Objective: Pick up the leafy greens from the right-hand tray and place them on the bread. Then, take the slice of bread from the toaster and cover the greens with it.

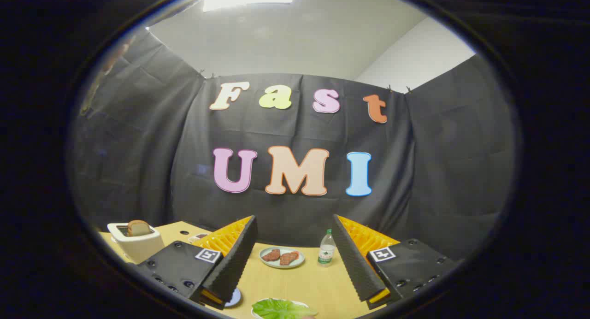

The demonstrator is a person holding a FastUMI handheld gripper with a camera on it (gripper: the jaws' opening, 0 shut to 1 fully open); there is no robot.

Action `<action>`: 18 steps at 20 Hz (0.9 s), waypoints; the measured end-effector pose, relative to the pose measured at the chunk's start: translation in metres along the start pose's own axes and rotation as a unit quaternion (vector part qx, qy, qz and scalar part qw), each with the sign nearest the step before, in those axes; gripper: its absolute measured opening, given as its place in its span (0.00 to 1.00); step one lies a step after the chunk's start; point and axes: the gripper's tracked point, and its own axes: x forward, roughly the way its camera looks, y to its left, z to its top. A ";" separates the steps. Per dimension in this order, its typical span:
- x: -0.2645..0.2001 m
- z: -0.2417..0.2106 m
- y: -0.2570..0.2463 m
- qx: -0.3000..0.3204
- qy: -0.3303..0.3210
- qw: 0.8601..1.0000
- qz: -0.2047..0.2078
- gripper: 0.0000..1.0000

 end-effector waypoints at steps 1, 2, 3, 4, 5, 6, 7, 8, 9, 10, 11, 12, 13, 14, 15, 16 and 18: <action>0.001 0.000 0.004 -0.003 -0.001 1.000 0.005 1.00; 0.002 0.000 0.008 -0.005 0.000 1.000 0.010 1.00; 0.003 -0.001 0.012 -0.006 0.001 1.000 0.016 1.00; 0.004 -0.001 0.016 -0.006 0.001 1.000 0.021 1.00; 0.005 -0.001 0.016 -0.006 0.001 1.000 0.023 1.00; 0.005 0.001 0.016 -0.004 -0.003 1.000 0.023 1.00; 0.006 0.004 0.015 -0.001 -0.006 1.000 0.023 1.00; 0.006 0.005 0.013 0.002 -0.007 1.000 0.021 1.00; 0.007 0.005 0.011 0.004 -0.008 1.000 0.019 1.00; 0.008 0.005 0.008 0.006 -0.010 1.000 0.017 1.00; 0.009 0.006 0.006 0.007 -0.010 1.000 0.017 1.00; 0.010 0.007 0.005 0.006 -0.011 1.000 0.017 1.00; 0.011 0.007 0.002 0.006 -0.012 1.000 0.015 1.00; 0.013 0.008 0.000 0.007 -0.013 1.000 0.014 1.00; 0.014 0.009 -0.001 0.009 -0.014 1.000 0.013 1.00; 0.015 0.011 -0.002 0.011 -0.018 1.000 0.011 1.00; 0.017 0.012 -0.003 0.015 -0.022 1.000 0.013 1.00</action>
